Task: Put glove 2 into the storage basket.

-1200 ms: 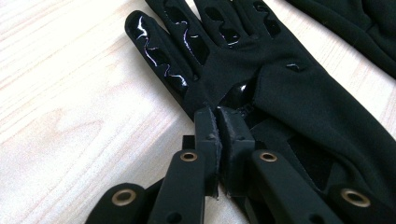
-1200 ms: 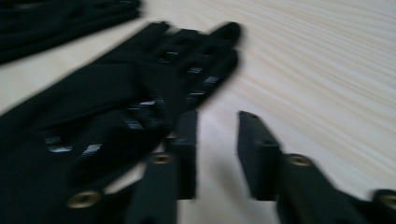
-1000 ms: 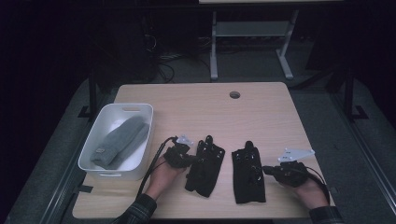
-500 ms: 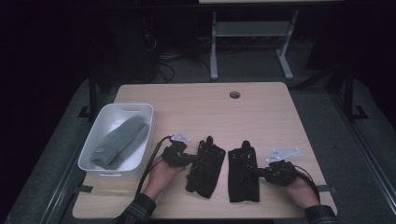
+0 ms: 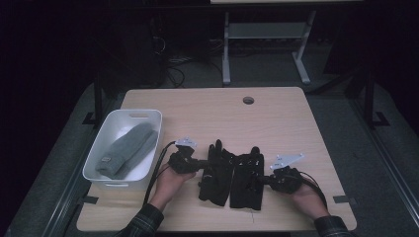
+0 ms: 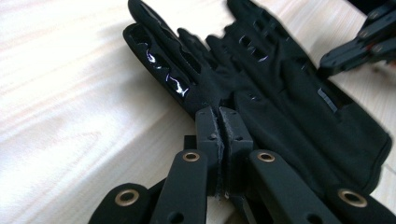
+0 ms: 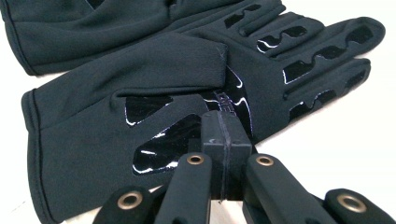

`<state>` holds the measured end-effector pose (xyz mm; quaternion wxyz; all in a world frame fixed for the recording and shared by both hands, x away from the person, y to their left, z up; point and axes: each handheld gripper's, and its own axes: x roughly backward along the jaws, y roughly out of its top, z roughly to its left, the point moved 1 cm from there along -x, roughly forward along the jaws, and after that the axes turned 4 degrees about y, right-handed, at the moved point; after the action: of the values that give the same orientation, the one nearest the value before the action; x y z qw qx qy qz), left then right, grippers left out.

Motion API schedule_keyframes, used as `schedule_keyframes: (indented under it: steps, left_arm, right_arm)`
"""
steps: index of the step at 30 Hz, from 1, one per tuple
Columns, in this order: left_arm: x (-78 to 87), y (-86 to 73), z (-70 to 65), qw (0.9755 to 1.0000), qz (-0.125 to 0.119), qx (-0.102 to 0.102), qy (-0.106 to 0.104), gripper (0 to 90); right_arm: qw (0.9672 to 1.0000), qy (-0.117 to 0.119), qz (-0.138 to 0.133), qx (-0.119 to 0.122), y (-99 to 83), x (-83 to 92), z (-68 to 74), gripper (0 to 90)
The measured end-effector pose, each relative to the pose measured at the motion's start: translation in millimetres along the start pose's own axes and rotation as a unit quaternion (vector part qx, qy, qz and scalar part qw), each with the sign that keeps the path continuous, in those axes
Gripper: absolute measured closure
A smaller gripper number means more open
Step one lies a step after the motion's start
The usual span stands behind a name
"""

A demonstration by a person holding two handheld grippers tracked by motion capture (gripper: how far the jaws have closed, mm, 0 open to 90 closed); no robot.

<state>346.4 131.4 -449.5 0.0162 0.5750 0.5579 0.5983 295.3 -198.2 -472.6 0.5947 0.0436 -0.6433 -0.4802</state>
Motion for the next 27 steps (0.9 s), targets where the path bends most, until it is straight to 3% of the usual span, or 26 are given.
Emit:
schedule_keyframes:
  steps: [6, 13, 27]
  left_arm:
    - [10.7, 3.2, 6.7, 0.9997, -0.021, 0.012, -0.009, 87.3]
    - [18.5, 8.6, 6.9, 0.9976, -0.046, 0.03, -0.042, 87.2]
    - [11.2, 23.1, -7.8, 0.9966, -0.052, 0.014, -0.062, 87.2]
  right_arm:
    - [1.0, 0.007, -0.001, 0.002, 12.3, -11.8, 0.9, 90.0]
    - [0.9999, 0.012, -0.002, 0.006, 25.0, -24.2, 2.3, 90.0]
    - [0.9996, 0.025, -0.009, 0.011, 45.4, -44.8, 1.2, 90.0]
